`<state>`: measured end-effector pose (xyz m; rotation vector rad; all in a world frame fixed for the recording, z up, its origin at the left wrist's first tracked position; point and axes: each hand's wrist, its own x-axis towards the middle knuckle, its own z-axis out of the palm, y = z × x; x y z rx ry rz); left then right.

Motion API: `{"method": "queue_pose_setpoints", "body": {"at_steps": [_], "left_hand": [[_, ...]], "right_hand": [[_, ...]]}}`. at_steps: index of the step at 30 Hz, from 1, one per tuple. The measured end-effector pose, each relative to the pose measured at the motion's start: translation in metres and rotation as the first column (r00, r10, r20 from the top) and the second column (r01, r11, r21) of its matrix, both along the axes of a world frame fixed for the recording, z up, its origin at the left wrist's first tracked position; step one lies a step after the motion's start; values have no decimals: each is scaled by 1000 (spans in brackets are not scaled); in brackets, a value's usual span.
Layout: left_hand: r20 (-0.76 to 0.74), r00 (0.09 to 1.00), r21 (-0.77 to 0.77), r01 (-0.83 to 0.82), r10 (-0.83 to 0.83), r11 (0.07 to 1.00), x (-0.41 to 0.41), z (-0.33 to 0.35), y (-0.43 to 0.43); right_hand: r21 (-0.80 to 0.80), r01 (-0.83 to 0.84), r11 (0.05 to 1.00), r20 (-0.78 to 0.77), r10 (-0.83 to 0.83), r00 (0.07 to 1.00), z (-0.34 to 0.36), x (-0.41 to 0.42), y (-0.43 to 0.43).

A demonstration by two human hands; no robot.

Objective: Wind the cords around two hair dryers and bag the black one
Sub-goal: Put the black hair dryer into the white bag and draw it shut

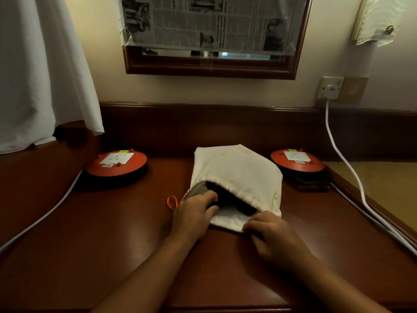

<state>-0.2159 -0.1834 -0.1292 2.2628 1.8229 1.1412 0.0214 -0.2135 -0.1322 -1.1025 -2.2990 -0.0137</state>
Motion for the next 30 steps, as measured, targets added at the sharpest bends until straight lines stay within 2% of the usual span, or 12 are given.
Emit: {"method": "queue_pose_setpoints", "body": {"at_steps": [3,5,7,9,12,16,18,21,23,26,30], "left_hand": [[58,993,5,100,-100,995,-3,-5,-1],[66,991,64,116,-120,991,-5,-8,-4],[31,997,211,56,-64,976,-7,-8,-6],[-3,999,295,-36,38,955,-11,-5,-7],[12,990,223,-142,142,964,-16,-4,-7],[-2,994,89,-108,109,990,-17,-6,-2],[-57,992,96,-111,117,989,-15,-4,-4],[-156,986,123,-37,56,992,-12,-3,-7],[-193,981,85,15,2,996,-9,-2,-5],[-180,983,4,32,-31,999,-7,0,5],[-145,984,-23,106,-108,994,-3,-3,14]], "right_hand": [[123,47,991,-85,-37,996,6,-1,-2],[188,126,974,-120,-104,987,11,-5,2],[212,178,961,-88,-163,983,16,-13,9],[230,195,953,-7,-199,980,20,-26,18],[221,226,949,96,-252,963,25,-46,34],[272,263,926,173,-316,933,27,-55,52],[282,250,926,145,-298,943,29,-54,53],[261,216,941,-1,-224,975,33,-52,49],[240,179,954,-80,-164,983,35,-53,44],[250,154,956,-70,-141,988,33,-54,41],[240,155,958,-71,-142,987,24,-46,41]]}}
